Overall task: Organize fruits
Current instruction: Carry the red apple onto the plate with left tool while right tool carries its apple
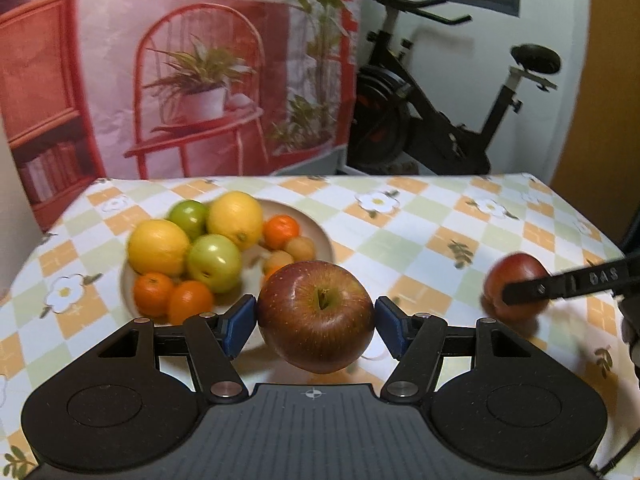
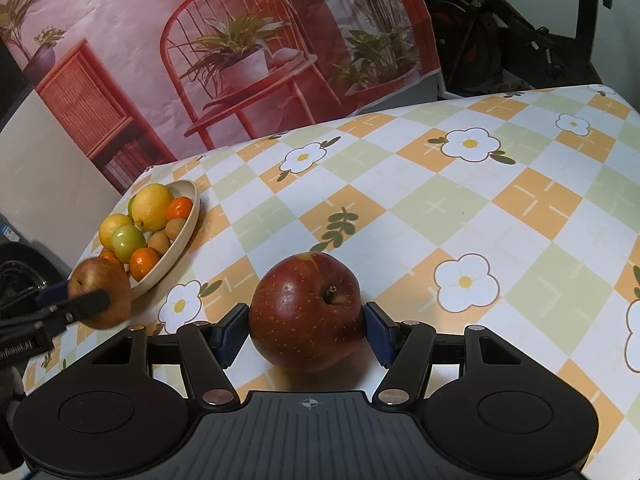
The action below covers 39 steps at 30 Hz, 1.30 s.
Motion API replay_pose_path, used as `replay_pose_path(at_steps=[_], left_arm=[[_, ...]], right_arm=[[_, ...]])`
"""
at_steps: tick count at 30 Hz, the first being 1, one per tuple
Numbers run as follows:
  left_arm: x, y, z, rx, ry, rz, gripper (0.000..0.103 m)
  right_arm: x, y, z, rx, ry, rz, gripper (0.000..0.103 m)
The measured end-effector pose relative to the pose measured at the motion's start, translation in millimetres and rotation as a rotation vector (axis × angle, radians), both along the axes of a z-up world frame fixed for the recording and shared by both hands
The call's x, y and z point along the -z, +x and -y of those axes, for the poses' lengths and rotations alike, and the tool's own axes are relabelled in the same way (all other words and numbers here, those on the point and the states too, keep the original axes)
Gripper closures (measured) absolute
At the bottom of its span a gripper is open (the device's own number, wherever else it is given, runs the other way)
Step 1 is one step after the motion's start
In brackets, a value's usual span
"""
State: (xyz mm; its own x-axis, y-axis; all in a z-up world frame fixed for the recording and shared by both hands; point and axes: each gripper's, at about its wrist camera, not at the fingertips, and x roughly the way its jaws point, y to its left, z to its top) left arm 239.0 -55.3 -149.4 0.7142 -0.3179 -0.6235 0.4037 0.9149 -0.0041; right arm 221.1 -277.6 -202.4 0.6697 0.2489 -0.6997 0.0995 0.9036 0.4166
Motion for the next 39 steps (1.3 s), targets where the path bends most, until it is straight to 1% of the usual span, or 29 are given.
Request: replay_pose_path(at_steps=[4,7,11,18,23,26,28,31,33,37,39], left_arm=[[-3.3,10.6,-7.4,-0.050,0.012,0.012,0.036],[-2.1,21.6,-12.8,-0.083,0.021,0.005,0.036],[1.7,30.9,-13.8,-0.098,0.055,0.008,0.036],[7.5,31.3,-11.3,-0.074,0.078,0.008,0.035],[12.3,35.3,-10.5,-0.054,0.085,-0.014,0.035],[11.2,35.1,-13.8,-0.058,0.070,-0.020,0.035],[6.3,31.1,-18.3,-0.060,0.043,0.003,0.035],[-1.7,28.9,-23.0,-0.057,0.007,0.015,0.035],[-5.2,28.1,-26.3,-0.064,0.000,0.024,0.035],[-10.6,29.2,-38.1,-0.099,-0.035,0.023,0.035],[-14.1,29.7,-45.5,-0.117,-0.055,0.024,0.035]], right_arm=[[0.0,-0.1,0.0,0.000,0.000,0.000,0.045],[0.0,0.0,-0.1,0.000,0.001,0.001,0.045],[0.0,-0.4,0.2,-0.001,0.000,0.000,0.045],[-0.1,-0.2,-0.1,-0.001,-0.001,0.000,0.045],[-0.4,0.8,-0.3,-0.002,-0.001,-0.003,0.045],[-2.1,3.0,-1.4,-0.007,-0.006,-0.007,0.045],[-3.2,5.0,-2.2,-0.008,-0.005,-0.007,0.045],[-5.7,9.6,-3.2,-0.010,0.000,-0.001,0.045],[-8.2,14.5,-5.8,-0.017,-0.003,0.001,0.045],[-17.4,31.2,-16.0,-0.049,-0.013,0.012,0.045],[-24.6,44.5,-24.8,-0.082,-0.020,0.022,0.045]])
